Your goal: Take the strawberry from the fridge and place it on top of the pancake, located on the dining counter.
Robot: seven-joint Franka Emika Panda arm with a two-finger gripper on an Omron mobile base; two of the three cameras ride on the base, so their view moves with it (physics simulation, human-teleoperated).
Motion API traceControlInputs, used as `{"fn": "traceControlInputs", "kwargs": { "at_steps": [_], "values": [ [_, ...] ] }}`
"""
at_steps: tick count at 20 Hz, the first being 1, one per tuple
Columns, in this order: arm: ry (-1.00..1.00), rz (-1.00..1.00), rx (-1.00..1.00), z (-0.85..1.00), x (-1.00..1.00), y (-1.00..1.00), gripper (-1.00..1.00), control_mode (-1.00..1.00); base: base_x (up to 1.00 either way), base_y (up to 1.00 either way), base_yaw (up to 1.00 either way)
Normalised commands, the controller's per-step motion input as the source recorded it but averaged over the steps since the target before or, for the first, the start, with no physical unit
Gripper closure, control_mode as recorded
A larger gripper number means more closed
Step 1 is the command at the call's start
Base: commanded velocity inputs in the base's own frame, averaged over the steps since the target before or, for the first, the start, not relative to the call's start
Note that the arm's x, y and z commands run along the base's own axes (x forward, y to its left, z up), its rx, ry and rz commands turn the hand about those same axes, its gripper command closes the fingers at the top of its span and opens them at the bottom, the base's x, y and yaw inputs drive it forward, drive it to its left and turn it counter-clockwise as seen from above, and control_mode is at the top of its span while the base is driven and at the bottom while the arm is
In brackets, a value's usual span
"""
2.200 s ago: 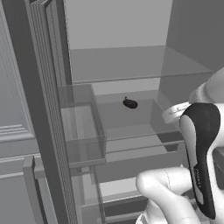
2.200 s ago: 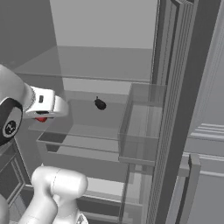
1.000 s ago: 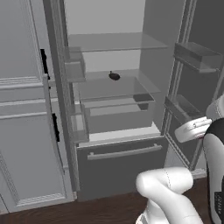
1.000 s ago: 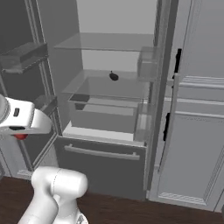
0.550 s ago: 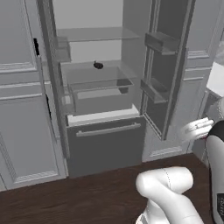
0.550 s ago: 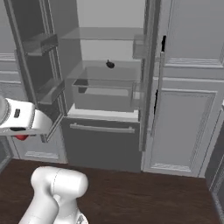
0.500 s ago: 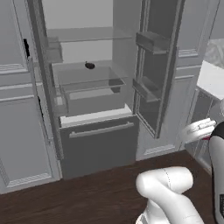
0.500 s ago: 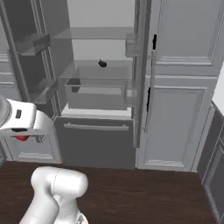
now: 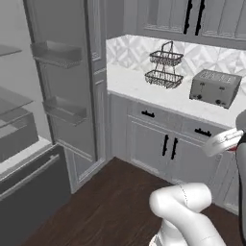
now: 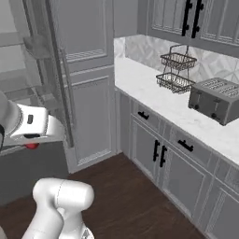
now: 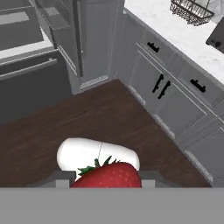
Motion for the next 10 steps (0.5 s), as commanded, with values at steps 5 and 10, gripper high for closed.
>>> {"fn": "traceControlInputs", "kwargs": {
  "at_steps": [5, 10],
  "values": [
    [0.0, 0.0, 0.0, 0.0, 0.0, 0.0, 1.0, 1.0, 0.0, 0.0, -0.99],
    [0.0, 0.0, 0.0, 0.0, 0.0, 0.0, 1.0, 1.0, 0.0, 0.0, -0.99]
  ]
}}
